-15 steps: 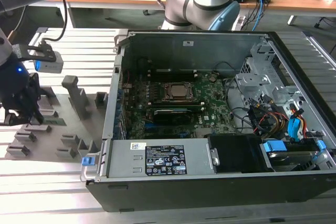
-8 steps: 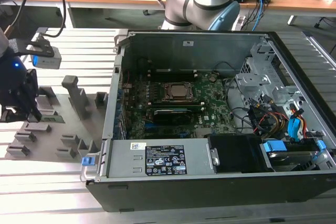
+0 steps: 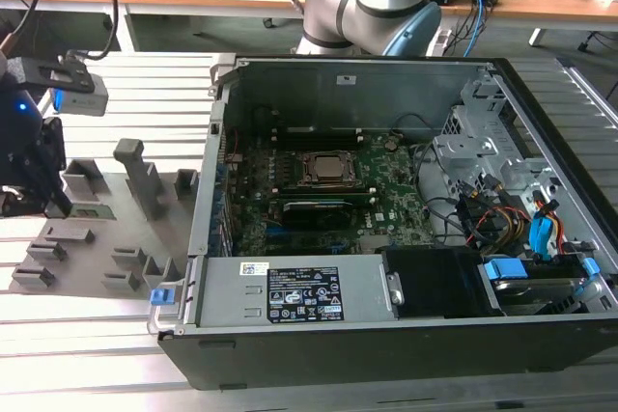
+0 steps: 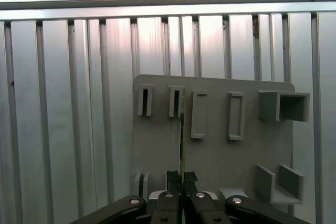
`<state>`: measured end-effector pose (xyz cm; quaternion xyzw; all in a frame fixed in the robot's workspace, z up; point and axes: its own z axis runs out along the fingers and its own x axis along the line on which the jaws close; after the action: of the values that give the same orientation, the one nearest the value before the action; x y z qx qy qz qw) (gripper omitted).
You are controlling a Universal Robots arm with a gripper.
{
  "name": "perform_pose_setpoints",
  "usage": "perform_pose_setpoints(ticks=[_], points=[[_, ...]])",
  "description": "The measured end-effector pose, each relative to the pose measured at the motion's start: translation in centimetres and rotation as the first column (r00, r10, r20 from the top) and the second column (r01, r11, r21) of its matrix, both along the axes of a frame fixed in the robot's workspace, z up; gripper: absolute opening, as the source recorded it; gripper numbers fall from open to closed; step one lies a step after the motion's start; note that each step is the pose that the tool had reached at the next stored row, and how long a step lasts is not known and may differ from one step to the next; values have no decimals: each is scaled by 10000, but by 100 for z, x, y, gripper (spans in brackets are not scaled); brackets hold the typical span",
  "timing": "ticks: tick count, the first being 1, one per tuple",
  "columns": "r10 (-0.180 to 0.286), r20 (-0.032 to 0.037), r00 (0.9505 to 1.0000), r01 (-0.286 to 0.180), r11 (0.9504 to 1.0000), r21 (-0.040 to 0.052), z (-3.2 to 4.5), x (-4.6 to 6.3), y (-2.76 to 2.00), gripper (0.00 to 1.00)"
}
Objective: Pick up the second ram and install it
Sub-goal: 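Pick up the second ram and move it above second insertion slot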
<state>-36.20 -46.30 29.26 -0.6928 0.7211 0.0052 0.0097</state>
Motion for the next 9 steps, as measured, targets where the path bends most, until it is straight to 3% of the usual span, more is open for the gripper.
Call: perform_pose_setpoints(ticks=[9], points=[[0, 0, 10000, 0, 10000, 0, 163, 0, 1, 14]])
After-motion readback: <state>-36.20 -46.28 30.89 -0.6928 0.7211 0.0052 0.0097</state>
